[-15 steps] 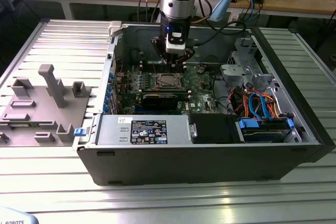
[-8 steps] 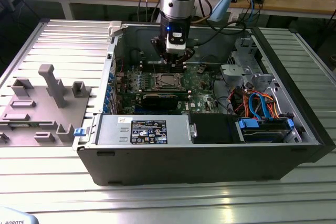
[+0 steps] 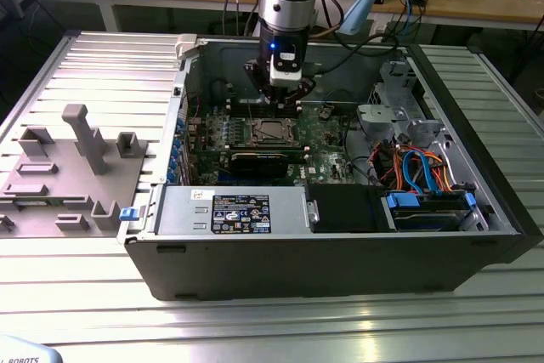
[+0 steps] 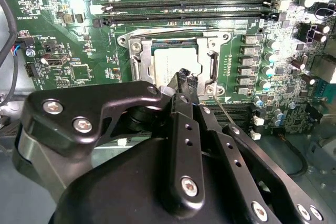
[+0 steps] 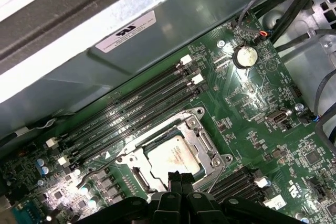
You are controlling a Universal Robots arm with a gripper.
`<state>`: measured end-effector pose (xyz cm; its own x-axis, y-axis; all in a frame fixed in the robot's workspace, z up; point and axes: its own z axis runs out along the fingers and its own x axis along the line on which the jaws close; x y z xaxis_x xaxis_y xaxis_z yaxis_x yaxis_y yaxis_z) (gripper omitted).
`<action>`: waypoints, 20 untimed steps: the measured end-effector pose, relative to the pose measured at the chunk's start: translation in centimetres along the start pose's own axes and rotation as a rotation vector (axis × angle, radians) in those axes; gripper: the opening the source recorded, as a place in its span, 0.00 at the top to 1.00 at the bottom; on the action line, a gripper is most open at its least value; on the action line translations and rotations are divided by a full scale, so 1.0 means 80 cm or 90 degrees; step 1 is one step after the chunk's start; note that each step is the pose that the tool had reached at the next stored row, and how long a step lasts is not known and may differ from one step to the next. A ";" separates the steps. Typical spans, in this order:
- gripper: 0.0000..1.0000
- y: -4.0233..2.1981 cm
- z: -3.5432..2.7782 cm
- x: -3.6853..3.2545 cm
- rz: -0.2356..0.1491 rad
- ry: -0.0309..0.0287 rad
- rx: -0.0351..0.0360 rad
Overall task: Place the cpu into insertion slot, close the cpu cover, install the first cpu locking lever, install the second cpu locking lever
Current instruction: 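Install the first cpu locking lever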
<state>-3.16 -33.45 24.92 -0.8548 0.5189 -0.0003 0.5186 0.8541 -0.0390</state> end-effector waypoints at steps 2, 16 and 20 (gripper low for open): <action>0.89 0.0000 0.0000 0.0000 -0.004 -0.0002 0.0000; 0.89 0.0000 0.0000 0.0000 -0.022 -0.0009 0.0001; 0.89 0.0000 0.0000 0.0000 -0.028 -0.0011 0.0001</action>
<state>-3.16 -33.44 24.92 -0.8770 0.4805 -0.0003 0.4802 0.8763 -0.0392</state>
